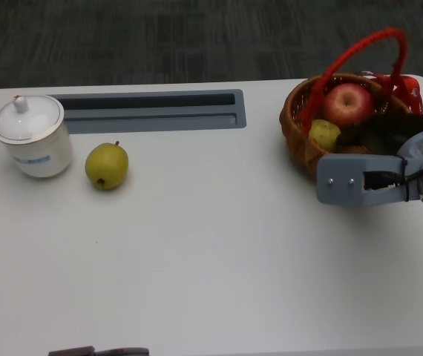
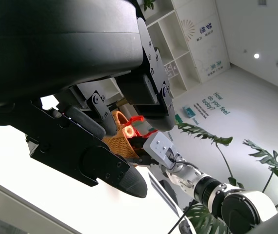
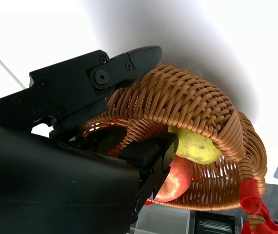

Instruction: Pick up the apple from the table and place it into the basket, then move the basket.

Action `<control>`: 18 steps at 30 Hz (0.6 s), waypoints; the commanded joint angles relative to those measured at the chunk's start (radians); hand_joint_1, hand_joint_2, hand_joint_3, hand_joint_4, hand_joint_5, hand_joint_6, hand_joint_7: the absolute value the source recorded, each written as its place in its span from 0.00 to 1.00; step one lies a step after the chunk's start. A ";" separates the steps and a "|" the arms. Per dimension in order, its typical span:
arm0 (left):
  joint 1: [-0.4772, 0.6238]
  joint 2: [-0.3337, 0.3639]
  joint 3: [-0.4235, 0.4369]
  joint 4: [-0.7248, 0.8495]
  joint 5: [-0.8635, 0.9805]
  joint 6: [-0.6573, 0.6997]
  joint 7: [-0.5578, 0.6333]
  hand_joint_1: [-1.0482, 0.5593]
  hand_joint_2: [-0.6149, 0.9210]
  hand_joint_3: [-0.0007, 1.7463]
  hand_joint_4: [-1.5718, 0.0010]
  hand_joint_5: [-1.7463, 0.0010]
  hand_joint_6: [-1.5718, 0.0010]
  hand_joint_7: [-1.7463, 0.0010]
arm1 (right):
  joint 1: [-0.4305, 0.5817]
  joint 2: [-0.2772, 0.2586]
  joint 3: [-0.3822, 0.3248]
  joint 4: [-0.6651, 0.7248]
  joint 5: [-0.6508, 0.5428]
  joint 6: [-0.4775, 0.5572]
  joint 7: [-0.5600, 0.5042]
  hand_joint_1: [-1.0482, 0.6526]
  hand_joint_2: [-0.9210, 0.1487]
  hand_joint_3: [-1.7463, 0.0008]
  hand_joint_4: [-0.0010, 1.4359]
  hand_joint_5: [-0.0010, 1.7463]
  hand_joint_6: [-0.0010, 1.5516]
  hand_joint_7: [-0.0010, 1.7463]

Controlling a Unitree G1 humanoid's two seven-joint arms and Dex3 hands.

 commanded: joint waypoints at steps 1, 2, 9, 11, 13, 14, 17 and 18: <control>-0.021 0.010 -0.003 0.023 0.006 0.014 -0.001 0.34 0.87 0.00 0.36 1.00 0.41 1.00 | 0.010 -0.019 0.008 0.000 -0.008 -0.013 -0.010 0.11 0.13 1.00 0.22 0.00 0.21 0.00; -0.031 0.009 -0.006 0.030 0.006 0.015 -0.001 0.34 0.87 0.00 0.36 1.00 0.41 1.00 | 0.008 -0.022 0.006 -0.001 -0.006 -0.019 -0.010 0.10 0.13 1.00 0.21 0.00 0.20 0.00; -0.095 0.007 -0.013 0.066 0.014 0.028 0.000 0.33 0.87 0.00 0.36 1.00 0.41 1.00 | -0.009 -0.056 -0.022 -0.008 0.018 -0.078 0.015 0.00 0.11 1.00 0.14 0.00 0.15 0.00; -0.111 0.007 -0.013 0.074 0.016 0.031 0.000 0.32 0.87 0.00 0.35 1.00 0.41 1.00 | -0.010 -0.071 -0.036 -0.010 0.032 -0.100 0.023 0.01 0.12 1.00 0.14 0.00 0.15 0.00; -0.125 0.010 -0.014 0.082 0.012 0.035 -0.002 0.32 0.87 0.00 0.35 1.00 0.40 1.00 | -0.007 -0.089 -0.050 -0.013 0.047 -0.127 0.026 0.02 0.13 1.00 0.15 0.01 0.16 0.00; -0.132 0.013 -0.016 0.085 0.007 0.039 -0.004 0.32 0.87 0.00 0.35 1.00 0.40 1.00 | -0.004 -0.099 -0.054 -0.015 0.052 -0.140 0.026 0.02 0.12 1.00 0.16 0.01 0.16 0.00; -0.154 0.026 -0.023 0.094 -0.016 0.051 -0.012 0.32 0.87 0.00 0.36 1.00 0.41 1.00 | 0.005 -0.131 -0.064 -0.020 0.060 -0.180 0.017 0.01 0.09 0.99 0.16 0.01 0.16 0.00; -0.163 0.030 -0.025 0.100 -0.026 0.052 -0.016 0.32 0.87 0.00 0.36 1.00 0.41 1.00 | 0.008 -0.141 -0.068 -0.022 0.064 -0.194 0.013 0.00 0.09 0.99 0.17 0.01 0.16 0.00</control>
